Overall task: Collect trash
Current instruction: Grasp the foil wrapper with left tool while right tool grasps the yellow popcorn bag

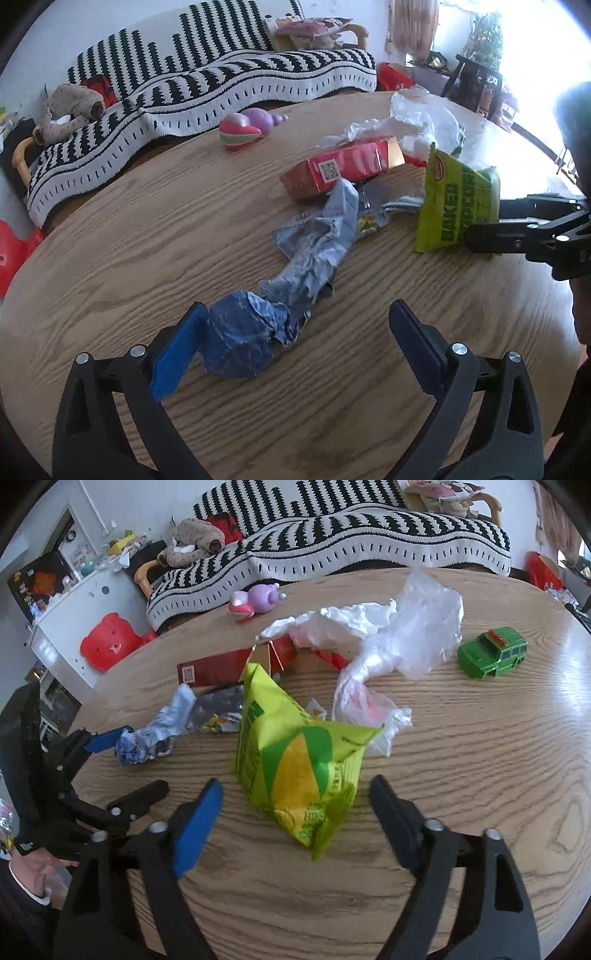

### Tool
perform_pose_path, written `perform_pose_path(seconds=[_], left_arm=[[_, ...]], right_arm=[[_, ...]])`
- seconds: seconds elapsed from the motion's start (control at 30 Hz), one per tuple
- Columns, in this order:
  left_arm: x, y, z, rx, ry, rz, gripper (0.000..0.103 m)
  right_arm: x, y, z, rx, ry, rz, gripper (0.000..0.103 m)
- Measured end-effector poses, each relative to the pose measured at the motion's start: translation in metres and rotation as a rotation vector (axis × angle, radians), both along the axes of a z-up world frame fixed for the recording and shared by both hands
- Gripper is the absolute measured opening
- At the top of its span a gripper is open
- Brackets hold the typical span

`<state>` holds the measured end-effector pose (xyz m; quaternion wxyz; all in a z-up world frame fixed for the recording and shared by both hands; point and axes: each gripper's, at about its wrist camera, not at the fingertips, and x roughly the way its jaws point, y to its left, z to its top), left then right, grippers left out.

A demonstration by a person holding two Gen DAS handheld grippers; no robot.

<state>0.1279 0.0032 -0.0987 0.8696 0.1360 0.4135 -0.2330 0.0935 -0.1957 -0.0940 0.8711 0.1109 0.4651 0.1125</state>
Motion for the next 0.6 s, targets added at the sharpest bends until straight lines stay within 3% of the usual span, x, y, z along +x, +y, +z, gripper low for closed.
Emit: perform_pose_path(seconds=[0.1,0.13,0.23,0.33,0.6], left_arm=[[0.000,-0.002,0.002,-0.024,0.012,-0.003,0.094],[-0.001,-0.004,0.002,-0.028,0.011,-0.008,0.087],[-0.001,-0.010,0.000,-0.009,0.042,-0.018,0.050],[-0.004,-0.012,0.001,-0.022,0.070,-0.011,0.035],[-0.033,-0.017,0.025,-0.037,0.061,0.040,0.032]], right_arm=[[0.000,0.002,0.000,0.004,-0.001,0.003,0.054],[-0.001,0.002,0.001,0.009,-0.004,0.006,0.052],[-0.006,0.003,0.006,-0.008,-0.023,0.017,0.048],[-0.012,0.000,0.012,-0.017,-0.036,0.022,0.047],[-0.039,-0.018,0.039,-0.001,-0.086,0.015,0.045]])
